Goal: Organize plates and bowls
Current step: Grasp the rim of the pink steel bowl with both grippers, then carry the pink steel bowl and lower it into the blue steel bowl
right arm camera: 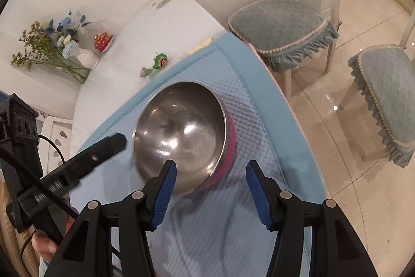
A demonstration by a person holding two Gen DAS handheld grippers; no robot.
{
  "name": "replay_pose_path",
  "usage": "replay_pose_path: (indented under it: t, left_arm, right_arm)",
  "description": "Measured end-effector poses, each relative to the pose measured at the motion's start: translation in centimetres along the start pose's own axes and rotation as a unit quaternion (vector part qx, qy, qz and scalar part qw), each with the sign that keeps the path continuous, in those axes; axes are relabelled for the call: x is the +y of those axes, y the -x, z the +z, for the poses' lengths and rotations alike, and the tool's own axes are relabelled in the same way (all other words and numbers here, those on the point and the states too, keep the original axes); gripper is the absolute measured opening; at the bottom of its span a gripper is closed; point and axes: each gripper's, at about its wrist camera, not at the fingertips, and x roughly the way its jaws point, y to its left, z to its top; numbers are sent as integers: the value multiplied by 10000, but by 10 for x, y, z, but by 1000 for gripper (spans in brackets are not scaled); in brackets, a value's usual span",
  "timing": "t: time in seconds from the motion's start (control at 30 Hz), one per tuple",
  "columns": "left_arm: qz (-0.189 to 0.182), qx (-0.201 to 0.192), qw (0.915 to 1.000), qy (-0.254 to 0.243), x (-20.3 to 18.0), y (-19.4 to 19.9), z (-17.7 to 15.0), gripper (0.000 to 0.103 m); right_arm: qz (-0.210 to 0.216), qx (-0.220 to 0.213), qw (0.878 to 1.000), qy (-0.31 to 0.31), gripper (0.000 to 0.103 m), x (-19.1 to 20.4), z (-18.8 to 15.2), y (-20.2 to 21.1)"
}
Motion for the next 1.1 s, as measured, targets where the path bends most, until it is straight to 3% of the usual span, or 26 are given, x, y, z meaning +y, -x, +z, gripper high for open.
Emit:
replay_pose_path:
  t: [0.2,0.4,0.7,0.83,1.1]
  left_arm:
    - [699,107,9968,-375,-6,-22,1,65]
    - [963,167,9943,-429,-6,-33,2,57]
    - [880,201,9941,-600,-19,-39,2,26]
    - [622,352,9953,-646,-28,-41,-3,25]
    - [603,336,9960,-575,-31,-32,-7,23]
  right_arm:
    - [-96,141,9999,3,54,-7,5,-34]
    - [-214,136,9996,96,54,-7,4,-53]
    - [-450,-50,9988,165,27,-1,4,-58]
    - [-383,-4,9991,165,26,3,2,-58]
    - [-337,90,9994,90,26,6,-6,-52]
